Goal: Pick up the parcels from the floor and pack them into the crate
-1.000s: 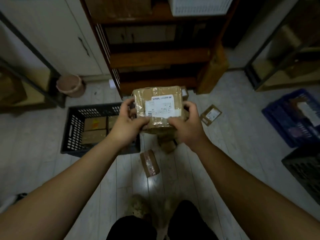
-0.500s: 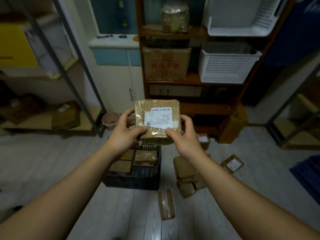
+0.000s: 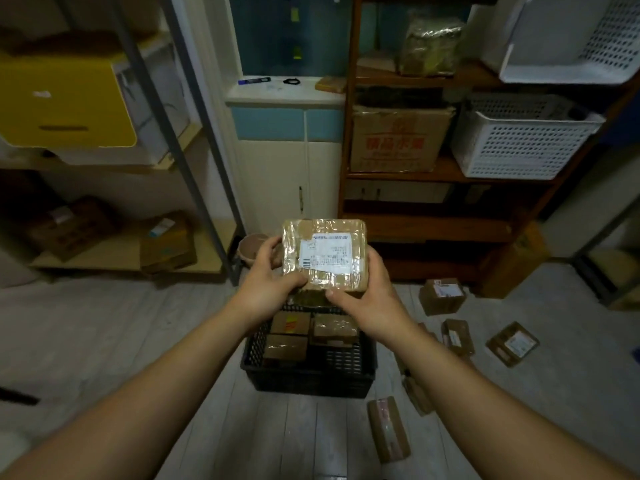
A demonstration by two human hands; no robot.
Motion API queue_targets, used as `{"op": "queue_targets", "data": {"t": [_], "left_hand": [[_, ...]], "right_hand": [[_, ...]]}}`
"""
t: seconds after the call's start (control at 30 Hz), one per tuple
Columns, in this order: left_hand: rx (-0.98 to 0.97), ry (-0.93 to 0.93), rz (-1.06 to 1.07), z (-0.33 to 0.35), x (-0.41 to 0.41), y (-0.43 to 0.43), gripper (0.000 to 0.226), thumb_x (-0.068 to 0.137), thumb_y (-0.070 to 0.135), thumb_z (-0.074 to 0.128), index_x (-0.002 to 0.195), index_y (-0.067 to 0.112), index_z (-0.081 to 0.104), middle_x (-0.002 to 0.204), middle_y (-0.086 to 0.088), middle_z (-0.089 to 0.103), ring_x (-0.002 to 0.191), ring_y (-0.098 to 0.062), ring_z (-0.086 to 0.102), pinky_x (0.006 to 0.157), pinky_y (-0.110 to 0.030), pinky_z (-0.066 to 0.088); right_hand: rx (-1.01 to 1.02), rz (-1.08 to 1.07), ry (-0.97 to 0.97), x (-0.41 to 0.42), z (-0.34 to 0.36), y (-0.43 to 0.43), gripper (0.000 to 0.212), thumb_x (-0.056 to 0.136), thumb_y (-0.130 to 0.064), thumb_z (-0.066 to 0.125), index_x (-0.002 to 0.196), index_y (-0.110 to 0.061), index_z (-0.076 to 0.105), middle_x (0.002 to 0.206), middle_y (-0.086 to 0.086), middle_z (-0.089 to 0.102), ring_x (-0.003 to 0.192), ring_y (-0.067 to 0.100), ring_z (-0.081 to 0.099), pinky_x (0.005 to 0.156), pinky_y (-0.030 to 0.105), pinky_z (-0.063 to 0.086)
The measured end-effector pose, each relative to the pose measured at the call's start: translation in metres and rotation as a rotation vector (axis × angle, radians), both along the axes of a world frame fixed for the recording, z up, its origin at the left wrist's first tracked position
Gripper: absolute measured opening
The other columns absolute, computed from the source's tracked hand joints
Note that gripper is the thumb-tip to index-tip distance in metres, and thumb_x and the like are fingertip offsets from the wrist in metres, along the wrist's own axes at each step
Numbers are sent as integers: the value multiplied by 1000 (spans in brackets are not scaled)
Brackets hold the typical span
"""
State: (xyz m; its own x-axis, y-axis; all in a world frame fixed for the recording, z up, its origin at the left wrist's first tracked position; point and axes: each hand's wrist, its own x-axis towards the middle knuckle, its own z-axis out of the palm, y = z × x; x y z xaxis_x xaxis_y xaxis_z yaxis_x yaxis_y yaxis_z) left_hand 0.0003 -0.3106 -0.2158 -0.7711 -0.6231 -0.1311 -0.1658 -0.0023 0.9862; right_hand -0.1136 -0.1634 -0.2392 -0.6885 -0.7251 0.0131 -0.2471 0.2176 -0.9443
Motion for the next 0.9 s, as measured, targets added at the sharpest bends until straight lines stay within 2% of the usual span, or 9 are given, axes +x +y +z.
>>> {"op": "queue_targets", "data": {"t": [0.1,0.23,0.3,0.43,0.5,0.57,0.63,0.73,0.9], "left_hand": [[-2,-32,-68,-8,-10,-19,77,83,7,64,143,30,21,118,11,52,100,-6,58,70,-18,54],[0,-93,-89,-24,-31,-36,72,85,17,63,143,32,23,126,8,51,114,-17,55,96,-40,47],[20,-109,-98,-34,-44,-46,67,87,18,61,141,37,26,124,10,53,112,-16,57,96,-43,48],[26,-165,-84,-55,-70,-70,58,88,17,59,130,45,32,104,22,58,92,4,61,73,-20,53],[-17,-212,-78,-71,-85,-83,52,87,16,60,125,42,37,101,21,59,91,5,60,70,-17,51],[-67,-245,-95,-94,-101,-96,43,85,14,62,120,34,46,103,18,61,95,2,61,65,-15,52],[-45,-281,-114,-124,-116,-107,43,86,14,62,124,29,49,109,13,62,101,-4,61,66,-14,53],[22,-362,-130,-178,-133,-123,51,86,21,64,131,33,42,113,15,55,97,-2,57,62,-11,49],[120,-440,-208,-299,-154,-145,53,86,13,64,124,43,43,109,19,56,95,2,58,64,-11,51]], "right_hand": [[3,-9,3,-2,-6,-13,87,74,-29,76,139,-47,20,135,-16,41,117,-2,45,93,24,41],[26,10,-20,-24,-17,-31,89,77,-25,74,138,-51,15,123,-31,47,109,-17,46,88,15,40],[38,18,-40,-39,-28,-42,90,78,-23,74,139,-50,14,115,-38,48,106,-23,45,85,10,40],[54,54,-74,-71,-53,-69,94,76,-20,75,134,-61,13,109,-48,47,106,-23,46,76,2,42],[61,80,-128,-86,-70,-84,90,77,-20,75,131,-63,17,115,-44,50,111,-17,48,81,7,46],[68,109,-187,-98,-93,-97,83,79,-25,74,137,-53,21,127,-30,51,118,-6,50,92,22,50],[105,126,-281,-110,-121,-106,87,82,-30,70,145,-42,11,137,-20,45,124,-1,45,100,31,46],[204,148,-328,-126,-175,-114,88,87,-32,64,143,-52,0,140,-22,36,125,-6,38,101,17,38],[461,194,-180,-141,-294,-132,92,90,-37,59,137,-51,-19,157,-8,9,139,11,23,112,23,23]]}}
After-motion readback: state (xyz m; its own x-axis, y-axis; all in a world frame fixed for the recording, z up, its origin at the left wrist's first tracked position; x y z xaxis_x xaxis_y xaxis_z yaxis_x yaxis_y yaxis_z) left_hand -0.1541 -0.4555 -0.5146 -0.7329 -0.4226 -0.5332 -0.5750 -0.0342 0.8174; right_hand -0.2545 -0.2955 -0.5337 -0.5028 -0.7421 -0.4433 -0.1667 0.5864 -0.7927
